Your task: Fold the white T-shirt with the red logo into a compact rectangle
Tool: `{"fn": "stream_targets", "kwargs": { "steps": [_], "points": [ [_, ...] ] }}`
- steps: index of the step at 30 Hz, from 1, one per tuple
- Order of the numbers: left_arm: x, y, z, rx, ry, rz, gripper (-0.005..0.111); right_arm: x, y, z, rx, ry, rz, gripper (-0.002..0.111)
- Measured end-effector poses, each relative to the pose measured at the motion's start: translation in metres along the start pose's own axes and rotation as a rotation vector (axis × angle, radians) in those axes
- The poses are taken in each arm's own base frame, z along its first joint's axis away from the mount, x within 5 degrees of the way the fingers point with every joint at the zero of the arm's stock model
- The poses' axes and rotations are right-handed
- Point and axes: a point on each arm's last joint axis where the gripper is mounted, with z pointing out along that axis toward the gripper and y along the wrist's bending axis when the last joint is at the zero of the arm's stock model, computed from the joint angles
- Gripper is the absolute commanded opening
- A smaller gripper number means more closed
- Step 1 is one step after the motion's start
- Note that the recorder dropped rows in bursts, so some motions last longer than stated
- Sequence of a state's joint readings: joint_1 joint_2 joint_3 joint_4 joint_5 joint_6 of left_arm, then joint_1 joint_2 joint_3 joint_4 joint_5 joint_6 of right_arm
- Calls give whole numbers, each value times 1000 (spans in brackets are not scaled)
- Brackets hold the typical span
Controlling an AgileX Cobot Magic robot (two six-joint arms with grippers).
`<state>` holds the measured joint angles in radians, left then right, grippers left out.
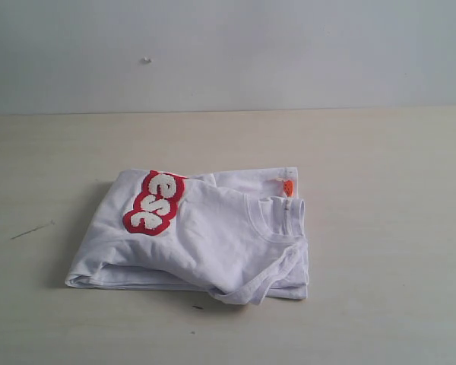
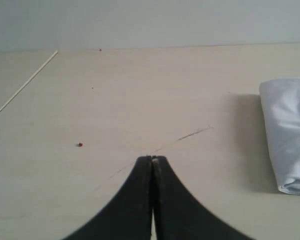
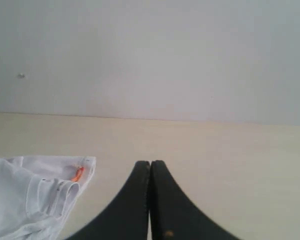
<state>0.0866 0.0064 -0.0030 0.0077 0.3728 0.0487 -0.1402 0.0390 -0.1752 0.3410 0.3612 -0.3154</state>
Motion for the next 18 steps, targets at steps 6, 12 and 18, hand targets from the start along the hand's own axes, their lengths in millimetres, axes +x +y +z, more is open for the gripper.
{"fn": "stream_targets", "kwargs": {
  "steps": [6, 12, 18],
  "points": [
    [0, 0, 0, 0, 0, 0, 0, 20, -4, 4, 51, 9, 16, 0],
    [0, 0, 0, 0, 0, 0, 0, 44, -6, 10, 81, 70, 58, 0],
    [0, 0, 0, 0, 0, 0, 0, 49, -7, 12, 89, 70, 89, 0]
  ]
}}
